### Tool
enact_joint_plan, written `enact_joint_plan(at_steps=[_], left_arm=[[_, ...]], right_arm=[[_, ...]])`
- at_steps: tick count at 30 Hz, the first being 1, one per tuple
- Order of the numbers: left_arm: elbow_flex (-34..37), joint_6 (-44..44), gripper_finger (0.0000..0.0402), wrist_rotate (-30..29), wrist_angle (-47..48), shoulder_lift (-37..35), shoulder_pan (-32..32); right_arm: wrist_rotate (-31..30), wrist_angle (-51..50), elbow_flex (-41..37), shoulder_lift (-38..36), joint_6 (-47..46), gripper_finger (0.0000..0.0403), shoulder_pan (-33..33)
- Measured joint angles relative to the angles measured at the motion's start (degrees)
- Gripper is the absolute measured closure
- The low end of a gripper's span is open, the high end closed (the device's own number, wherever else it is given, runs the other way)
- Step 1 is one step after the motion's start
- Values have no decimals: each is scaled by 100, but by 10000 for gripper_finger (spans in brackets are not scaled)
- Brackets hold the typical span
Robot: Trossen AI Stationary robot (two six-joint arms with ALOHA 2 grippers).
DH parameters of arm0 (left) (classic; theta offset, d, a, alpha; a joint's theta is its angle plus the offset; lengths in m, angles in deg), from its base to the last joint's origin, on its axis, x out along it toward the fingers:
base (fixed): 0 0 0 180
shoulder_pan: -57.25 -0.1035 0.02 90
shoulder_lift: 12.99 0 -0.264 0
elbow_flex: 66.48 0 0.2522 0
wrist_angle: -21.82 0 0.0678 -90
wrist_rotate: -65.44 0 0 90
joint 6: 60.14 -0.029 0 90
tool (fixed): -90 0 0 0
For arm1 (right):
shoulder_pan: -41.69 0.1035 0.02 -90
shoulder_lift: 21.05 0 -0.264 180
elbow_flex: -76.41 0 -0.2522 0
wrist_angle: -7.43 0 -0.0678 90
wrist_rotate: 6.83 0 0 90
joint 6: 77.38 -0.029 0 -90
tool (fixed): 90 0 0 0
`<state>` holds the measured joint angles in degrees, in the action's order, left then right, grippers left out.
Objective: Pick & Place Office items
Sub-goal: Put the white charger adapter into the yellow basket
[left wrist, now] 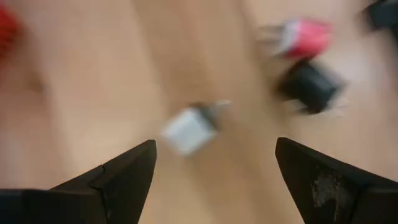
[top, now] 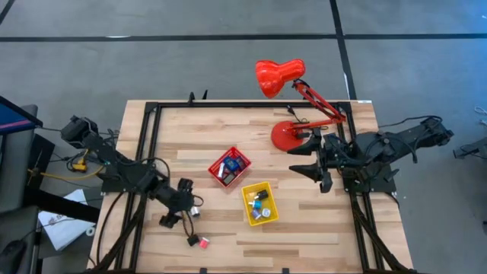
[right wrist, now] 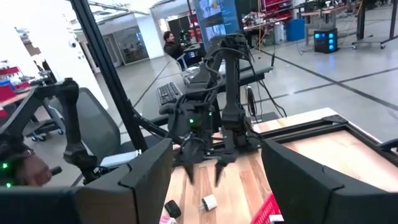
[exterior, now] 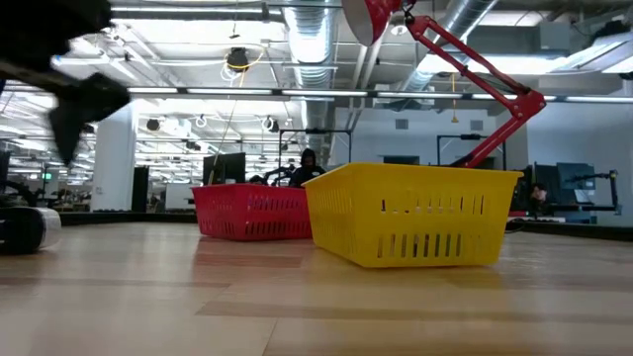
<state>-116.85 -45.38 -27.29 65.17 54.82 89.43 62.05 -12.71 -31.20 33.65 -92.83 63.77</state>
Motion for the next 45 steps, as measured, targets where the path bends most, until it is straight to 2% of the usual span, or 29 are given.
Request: enact_joint_plan(at_steps=[4,8,12,16,22,27,32,45], left_arm=[[-477,-1362,78,-619,715,422,-470],[-859,-2135,78,-667,1179,1002,-895],[-1064,-3077,78,-617,1355,1442,-764],[-1074,-3826,78,-580,1333,1537,-409],[-1052,-3900,78,-370,1138,1537,-58],[-1052,-4214,78,-365,640,1767,-52],[-1050,-4419,80,-496,601,2090,-151],[-1046,-4453,159,-444,550,2339,-216]], right_arm=[[0,-11,-5,61,-103,163,-59],[-1,-9,-4,94,-110,163,-127],[0,-2,-4,93,-110,163,-212],[-7,9,-4,70,-113,163,-239],[-7,18,-4,77,-115,163,-235],[-61,22,-4,81,-121,163,-237],[-149,42,-4,81,-128,163,-237],[-168,44,-4,81,-215,163,-233]])
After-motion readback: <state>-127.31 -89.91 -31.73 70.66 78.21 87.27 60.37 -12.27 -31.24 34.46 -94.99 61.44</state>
